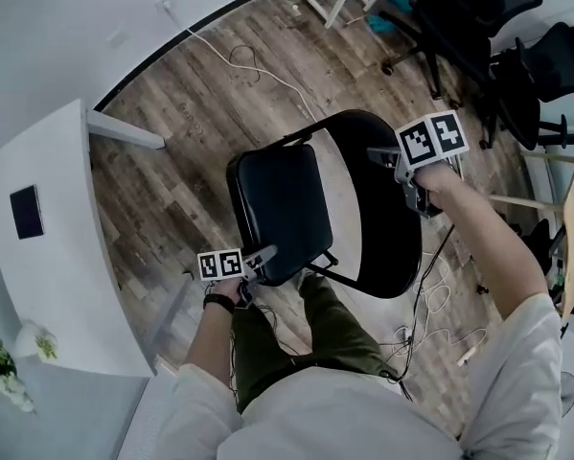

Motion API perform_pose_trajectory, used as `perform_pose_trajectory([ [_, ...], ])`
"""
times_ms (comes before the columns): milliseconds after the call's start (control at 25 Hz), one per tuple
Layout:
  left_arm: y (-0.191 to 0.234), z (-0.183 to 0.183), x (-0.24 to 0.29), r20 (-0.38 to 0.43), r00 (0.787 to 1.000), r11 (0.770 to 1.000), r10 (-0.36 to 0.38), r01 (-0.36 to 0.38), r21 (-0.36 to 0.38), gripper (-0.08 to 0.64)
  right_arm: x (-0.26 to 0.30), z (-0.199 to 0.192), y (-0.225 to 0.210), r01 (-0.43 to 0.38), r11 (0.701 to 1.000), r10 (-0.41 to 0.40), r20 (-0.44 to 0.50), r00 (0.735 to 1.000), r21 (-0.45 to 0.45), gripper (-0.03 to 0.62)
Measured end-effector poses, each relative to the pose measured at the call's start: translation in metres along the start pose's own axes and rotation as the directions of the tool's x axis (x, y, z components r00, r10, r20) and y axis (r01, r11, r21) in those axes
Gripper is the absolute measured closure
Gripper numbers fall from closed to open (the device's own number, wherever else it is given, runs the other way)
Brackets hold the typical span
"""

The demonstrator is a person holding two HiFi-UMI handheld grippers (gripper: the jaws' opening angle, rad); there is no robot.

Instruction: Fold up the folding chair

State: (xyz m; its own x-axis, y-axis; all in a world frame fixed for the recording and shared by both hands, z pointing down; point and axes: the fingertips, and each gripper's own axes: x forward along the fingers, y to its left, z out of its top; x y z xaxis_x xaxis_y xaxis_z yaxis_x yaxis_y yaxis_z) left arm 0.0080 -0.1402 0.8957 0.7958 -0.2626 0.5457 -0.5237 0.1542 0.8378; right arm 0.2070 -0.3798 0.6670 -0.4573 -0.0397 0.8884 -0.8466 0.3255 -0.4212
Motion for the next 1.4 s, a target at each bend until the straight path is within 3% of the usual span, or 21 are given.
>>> perform_pose_trajectory([
  [360,-0.107,-0.017,0.047,-0.049,0.995,0.992,0.085,-0.080,0.100,0.149,-0.036,0.000,-0.003,0.034,0.999,-0.034,-0.011,0.999,0.025,0.518],
  [680,-0.187,-0.029,0.095,-0.092,0.995,0.990,0.044,-0.031,0.140,0.147,-0.055,0.000,-0.002,0.051,0.997,-0.050,-0.024,0.998,0.061,0.501],
  [880,-0.211,-0.044,0.121,-0.224,0.971,0.956,0.084,-0.015,0.292,0.144,-0.062,0.000,-0.004,0.046,0.996,-0.044,-0.020,0.999,0.078,0.488],
  [1000,-0.221,-0.054,0.134,-0.310,0.943,0.917,0.122,0.013,0.398,0.146,-0.065,0.000,-0.001,0.036,0.995,-0.035,-0.015,0.999,0.096,0.477],
  [1080,-0.227,-0.061,0.140,-0.367,0.918,0.874,0.152,0.049,0.484,0.145,-0.066,0.001,0.001,0.023,0.994,-0.022,-0.010,1.000,0.110,0.467],
  [1280,-0.229,-0.076,0.147,-0.478,0.830,0.709,0.286,0.152,0.688,0.143,-0.070,0.002,0.001,0.007,0.992,-0.008,0.009,1.000,0.123,0.453],
  [1400,-0.230,-0.081,0.154,-0.493,0.798,0.635,0.345,0.189,0.749,0.138,-0.072,0.003,-0.003,0.002,0.992,-0.004,0.012,1.000,0.128,0.449],
])
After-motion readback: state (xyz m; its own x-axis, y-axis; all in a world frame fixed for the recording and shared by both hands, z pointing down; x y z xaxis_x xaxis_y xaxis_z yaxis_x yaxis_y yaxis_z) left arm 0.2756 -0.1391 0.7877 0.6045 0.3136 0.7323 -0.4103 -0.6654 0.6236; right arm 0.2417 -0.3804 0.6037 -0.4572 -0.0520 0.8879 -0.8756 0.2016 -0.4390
